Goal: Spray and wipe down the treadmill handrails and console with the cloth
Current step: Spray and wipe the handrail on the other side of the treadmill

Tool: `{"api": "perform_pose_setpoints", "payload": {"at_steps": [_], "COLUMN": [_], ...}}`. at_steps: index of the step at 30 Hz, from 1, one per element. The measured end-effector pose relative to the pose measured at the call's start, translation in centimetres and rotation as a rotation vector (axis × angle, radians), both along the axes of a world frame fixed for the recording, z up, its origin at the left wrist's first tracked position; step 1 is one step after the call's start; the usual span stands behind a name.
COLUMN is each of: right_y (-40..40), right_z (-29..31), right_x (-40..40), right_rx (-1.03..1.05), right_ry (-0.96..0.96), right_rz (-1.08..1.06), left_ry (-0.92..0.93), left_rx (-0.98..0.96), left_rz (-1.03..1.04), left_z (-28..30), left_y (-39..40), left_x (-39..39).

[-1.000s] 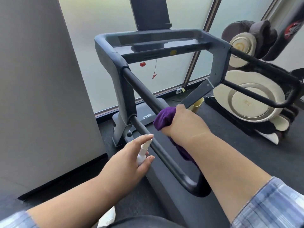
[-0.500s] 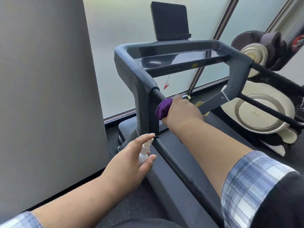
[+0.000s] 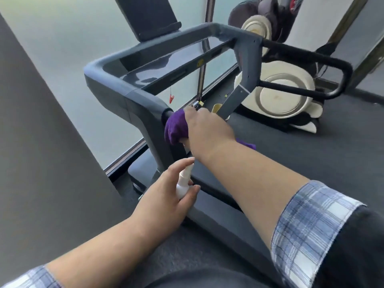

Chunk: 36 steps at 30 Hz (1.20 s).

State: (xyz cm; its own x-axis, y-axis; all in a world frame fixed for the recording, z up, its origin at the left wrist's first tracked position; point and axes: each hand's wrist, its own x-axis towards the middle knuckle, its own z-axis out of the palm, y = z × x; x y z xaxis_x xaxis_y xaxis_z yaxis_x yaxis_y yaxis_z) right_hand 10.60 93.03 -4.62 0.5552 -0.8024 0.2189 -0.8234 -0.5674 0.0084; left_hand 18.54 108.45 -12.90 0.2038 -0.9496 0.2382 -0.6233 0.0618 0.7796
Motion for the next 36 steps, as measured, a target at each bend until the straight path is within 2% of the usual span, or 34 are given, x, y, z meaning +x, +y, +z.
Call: {"api": "perform_pose_setpoints", "payload": {"at_steps": [5, 9, 17, 19, 22, 25, 29, 33, 36], "right_y": [3.0, 5.4, 10.1, 10.9, 13.0, 15.7, 16.9, 17.0, 17.5], "right_z": [-1.6, -2.9, -6.6, -7.3, -8.5, -10.7, -12.5, -12.9, -13.5], "right_x": [-5.8, -10.2, -16.7, -17.8, -18.8, -18.4, -18.0, -18.3, -19.3], "right_rx": [-0.111, -0.246, -0.464, -0.464, -0.327, -0.052, 0.252, 0.38, 0.537], "right_ry": [0.03, -0.057, -0.242, -0.323, -0.455, -0.565, -0.517, -0.346, -0.446], "right_rz": [0.026, -0.018, -0.042, -0.026, -0.015, -0.037, -0.095, -0.07, -0.024], "left_ry": [0.07, 0.118, 0.15, 0.163, 0.2, 0.306, 0.324, 0.371, 0.391], "left_rx": [-0.081, -0.193, -0.137, -0.111, -0.067, 0.16, 0.469, 0.524, 0.537], "left_rz": [-0.207, -0.364, -0.391, -0.407, -0.42, -0.401, -0.473, -0.465, -0.499], "left_z": [-0.4, -1.2, -3.5, -3.7, -3.7, -3.3, -3.5, -3.4, -3.9], "left_y": [-1.0, -0.7, -0.2, -0.3, -0.4, -1.1, -2.7, -3.0, -2.8], "left_x": [-1.6, -1.8, -0.7, -0.8, -1.6, -2.9, -5.1, -6.4, -6.6]}}
